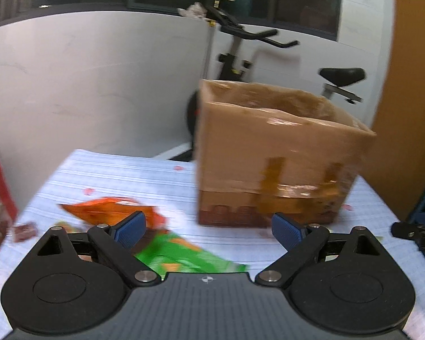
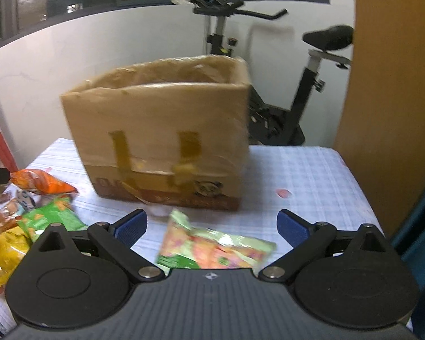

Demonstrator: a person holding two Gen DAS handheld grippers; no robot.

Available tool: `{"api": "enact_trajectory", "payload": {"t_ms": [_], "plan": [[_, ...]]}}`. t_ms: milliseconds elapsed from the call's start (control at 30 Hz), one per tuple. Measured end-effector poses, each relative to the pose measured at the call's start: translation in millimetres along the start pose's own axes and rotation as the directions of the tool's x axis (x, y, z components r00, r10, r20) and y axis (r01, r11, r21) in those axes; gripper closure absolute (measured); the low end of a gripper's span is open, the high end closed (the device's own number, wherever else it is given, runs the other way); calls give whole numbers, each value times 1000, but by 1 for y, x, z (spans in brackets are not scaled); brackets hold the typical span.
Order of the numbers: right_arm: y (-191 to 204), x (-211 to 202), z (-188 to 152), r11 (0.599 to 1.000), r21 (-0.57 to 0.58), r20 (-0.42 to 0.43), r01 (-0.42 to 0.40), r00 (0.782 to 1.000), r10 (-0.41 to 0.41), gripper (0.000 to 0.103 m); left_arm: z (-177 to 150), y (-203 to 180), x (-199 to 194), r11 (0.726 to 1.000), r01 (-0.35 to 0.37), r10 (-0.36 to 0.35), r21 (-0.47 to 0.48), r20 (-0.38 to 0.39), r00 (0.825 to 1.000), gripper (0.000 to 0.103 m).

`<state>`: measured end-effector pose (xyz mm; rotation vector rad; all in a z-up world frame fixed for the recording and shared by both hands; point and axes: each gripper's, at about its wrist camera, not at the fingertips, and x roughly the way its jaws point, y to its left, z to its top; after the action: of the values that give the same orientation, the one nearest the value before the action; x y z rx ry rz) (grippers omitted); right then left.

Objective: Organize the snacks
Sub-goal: 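Move the right tool down to the green cucumber-chip bag, then close the right tool on the green cucumber-chip bag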

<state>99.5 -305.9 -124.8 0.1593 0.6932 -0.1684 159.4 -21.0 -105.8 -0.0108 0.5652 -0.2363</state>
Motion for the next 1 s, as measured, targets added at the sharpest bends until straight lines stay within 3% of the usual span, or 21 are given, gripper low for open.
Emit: {"api": "enact_trajectory", "payload": {"t_ms": [167,367,767,1000], "plan": [[-18,6,-11,1000,-3,-45,7,999,-7,5,-6,-32,13,998,43,-42,34,-19,999,6],[-16,18,-32,999,1,-101,-41,994,41,5,-17,-61,27,989,125,-121,75,-58,991,8],[-6,37,-55,987,-54,-180,-149,974,137,9,-40,-100,61,963,241,-221,120,-158,962,13],[-2,55,-57,970,-40,-184,-240,956,229,8,-42,-107,79,948,311,-290,67,-218,932,14]]}}
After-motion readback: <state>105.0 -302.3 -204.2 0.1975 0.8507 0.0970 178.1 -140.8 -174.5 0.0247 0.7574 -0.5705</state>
